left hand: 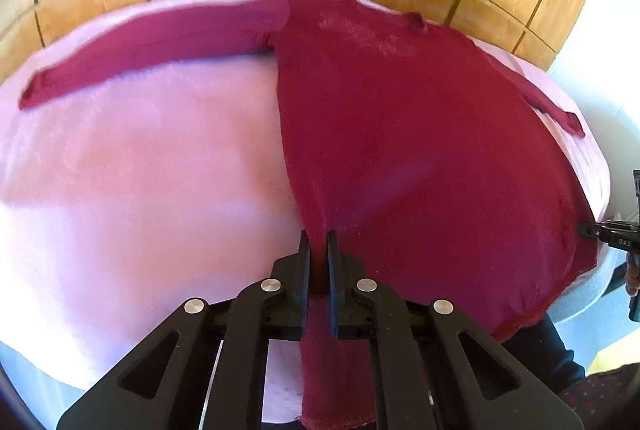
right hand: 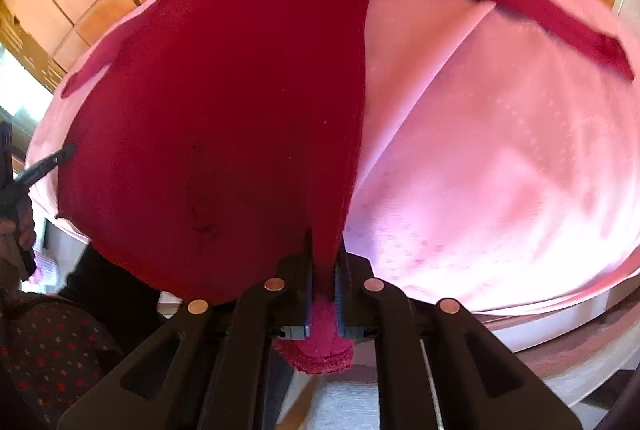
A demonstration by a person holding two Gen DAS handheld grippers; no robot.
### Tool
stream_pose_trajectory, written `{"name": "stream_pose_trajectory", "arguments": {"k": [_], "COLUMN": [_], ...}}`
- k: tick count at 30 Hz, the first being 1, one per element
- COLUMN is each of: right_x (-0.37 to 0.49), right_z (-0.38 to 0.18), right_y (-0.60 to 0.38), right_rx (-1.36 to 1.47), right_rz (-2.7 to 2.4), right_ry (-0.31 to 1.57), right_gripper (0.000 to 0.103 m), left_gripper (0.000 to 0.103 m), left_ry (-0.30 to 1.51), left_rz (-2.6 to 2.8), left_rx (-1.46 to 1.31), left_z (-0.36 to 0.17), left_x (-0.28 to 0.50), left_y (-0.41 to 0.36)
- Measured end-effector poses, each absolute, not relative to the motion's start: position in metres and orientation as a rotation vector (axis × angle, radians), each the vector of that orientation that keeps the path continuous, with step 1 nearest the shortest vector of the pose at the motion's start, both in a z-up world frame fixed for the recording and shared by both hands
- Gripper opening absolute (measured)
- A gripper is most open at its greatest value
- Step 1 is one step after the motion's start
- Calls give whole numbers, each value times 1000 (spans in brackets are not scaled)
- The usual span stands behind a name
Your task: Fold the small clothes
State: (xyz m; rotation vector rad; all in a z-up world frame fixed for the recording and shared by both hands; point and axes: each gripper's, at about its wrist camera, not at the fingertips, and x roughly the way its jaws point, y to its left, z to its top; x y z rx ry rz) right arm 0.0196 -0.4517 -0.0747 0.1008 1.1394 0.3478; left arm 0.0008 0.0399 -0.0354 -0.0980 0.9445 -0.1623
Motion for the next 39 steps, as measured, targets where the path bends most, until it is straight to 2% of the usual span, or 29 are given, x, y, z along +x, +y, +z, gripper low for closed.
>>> {"name": "stream_pose_trajectory", "arguments": {"k": [1, 3, 4, 5, 6, 8, 10, 15, 19, 24, 25, 27, 28, 33, 39], "right_x": [19, 24, 29, 37, 45, 66, 91, 139, 180, 231, 244, 250, 253, 241, 247], "right_z": [-73, -63, -58, -54, -53, -56, -64, -75, -95, -96, -94, -90, -88, -42, 22], "right_y": [-455, -465, -472, -483, -494, -527, -572, -655, -701, -711, -708, -714, -715, -687, -559], "right_rx": [111, 135, 153, 184, 232, 359, 510, 778, 920, 853, 792, 700, 668, 537, 379], "right_rz": [354, 340, 310, 272, 242, 146, 11, -169, -304, -373, -406, -450, -447, -298, 23], "right_ry": [1131, 1089, 1064, 1044, 1029, 996, 960, 814, 769, 774, 797, 842, 852, 769, 660], "right_gripper": [19, 47, 62, 62, 62, 71, 71, 66, 57, 61, 57, 27, 6, 6, 6], "left_gripper": [18, 39, 54, 62, 62, 62, 62, 63, 64, 79, 82, 85, 86, 87, 88], "left_ry": [918, 863, 830, 794, 765, 755, 752, 806, 881, 854, 855, 860, 861, 854, 847], "left_rz": [-158, -165, -161, -158, -161, -173, -172, -168, -159, -173, -176, -188, -191, -209, -228], "left_rx": [-95, -112, -124, -134, -144, -158, -158, -71, -63, -80, -77, -75, -77, -97, -126], "left_z": [-27, -13, -6, 0, 4, 5, 2, -19, -48, -60, -61, -62, -62, -62, -61], "left_x": [2, 2, 5, 10, 18, 38, 58, 105, 127, 129, 128, 131, 134, 133, 130], "left_y": [39, 39, 37, 35, 30, 19, 5, -31, -35, -33, -34, -36, -36, -35, -30]}}
